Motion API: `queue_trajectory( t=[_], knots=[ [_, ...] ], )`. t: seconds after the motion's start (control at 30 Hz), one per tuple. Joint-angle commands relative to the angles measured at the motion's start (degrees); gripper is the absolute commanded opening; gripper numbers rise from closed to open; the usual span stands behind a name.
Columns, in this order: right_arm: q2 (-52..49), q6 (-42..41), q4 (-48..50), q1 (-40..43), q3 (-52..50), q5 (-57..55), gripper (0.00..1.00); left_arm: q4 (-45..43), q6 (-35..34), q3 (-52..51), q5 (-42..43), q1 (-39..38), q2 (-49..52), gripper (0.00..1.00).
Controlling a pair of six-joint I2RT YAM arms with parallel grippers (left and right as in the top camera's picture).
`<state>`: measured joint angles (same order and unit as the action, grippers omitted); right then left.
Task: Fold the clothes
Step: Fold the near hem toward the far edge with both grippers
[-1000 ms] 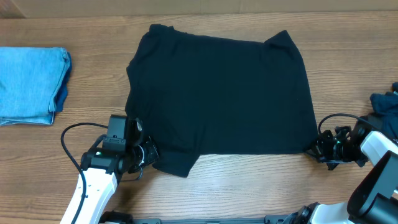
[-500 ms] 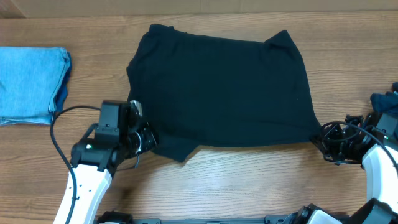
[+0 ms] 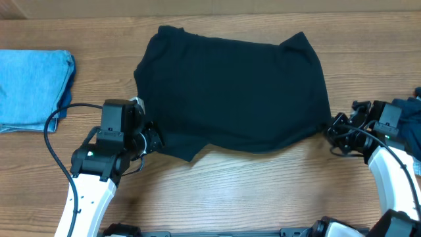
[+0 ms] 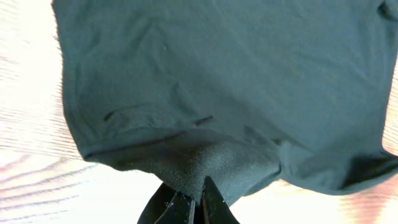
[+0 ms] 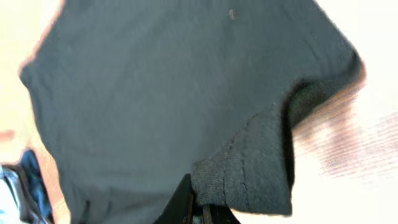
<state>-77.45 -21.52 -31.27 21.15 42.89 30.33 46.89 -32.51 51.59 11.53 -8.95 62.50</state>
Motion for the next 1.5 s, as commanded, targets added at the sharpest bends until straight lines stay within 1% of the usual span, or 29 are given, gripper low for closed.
queue_trajectory(
  t=[0.0, 0.2, 0.3, 0.6, 0.77, 1.03, 1.1, 1.13, 1.33, 1.47],
  knots=[
    [-2.32, -4.04, 3.45, -0.31, 0.24, -0.90, 0.04, -0.79, 1.73, 1.42, -5.55, 0.35, -0.68, 0.04],
    [-8.13, -4.31, 9.99, -0.31, 0.24, -0.66, 0.04, -2.93, 1.88, 1.40, -9.64, 0.35, 0.46, 0.04],
    [-10.21, -4.26, 13.55, -0.31, 0.24, -0.63, 0.04, -4.96, 2.58, 1.40, -9.84, 0.35, 2.89, 0.04],
    [-10.99, -4.28, 21.22, -0.31, 0.24, 0.46, 0.04, -10.05, 2.80, 1.40, -8.74, 0.31, 14.32, 0.04],
    [-11.19, -4.31, 24.39, -0.31, 0.24, 0.85, 0.04, -11.69, 3.85, 1.40, -8.74, 0.31, 17.92, 0.04],
    [-12.41, -5.77, 26.88, -0.44, 0.24, 0.79, 0.05, -12.92, 4.24, 1.40, -9.51, 0.31, 18.88, 0.04],
    [-12.85, -5.75, 27.17, -0.96, 0.24, 0.61, 0.06, -13.11, 4.24, 1.40, -10.16, 0.33, 18.88, 0.04],
    [-13.07, -5.75, 27.43, -1.29, 0.24, 0.59, 0.08, -13.18, 4.22, 1.40, -10.54, 0.33, 18.88, 0.04],
    [-13.44, -5.75, 28.17, -3.15, 0.24, -1.25, 0.10, -14.80, 4.26, 1.40, -12.72, 0.33, 18.88, 0.04],
    [-13.44, -5.75, 28.24, -3.48, 0.24, -2.47, 0.10, -17.46, 6.21, 1.40, -13.92, 0.33, 18.88, 0.04]
  ],
)
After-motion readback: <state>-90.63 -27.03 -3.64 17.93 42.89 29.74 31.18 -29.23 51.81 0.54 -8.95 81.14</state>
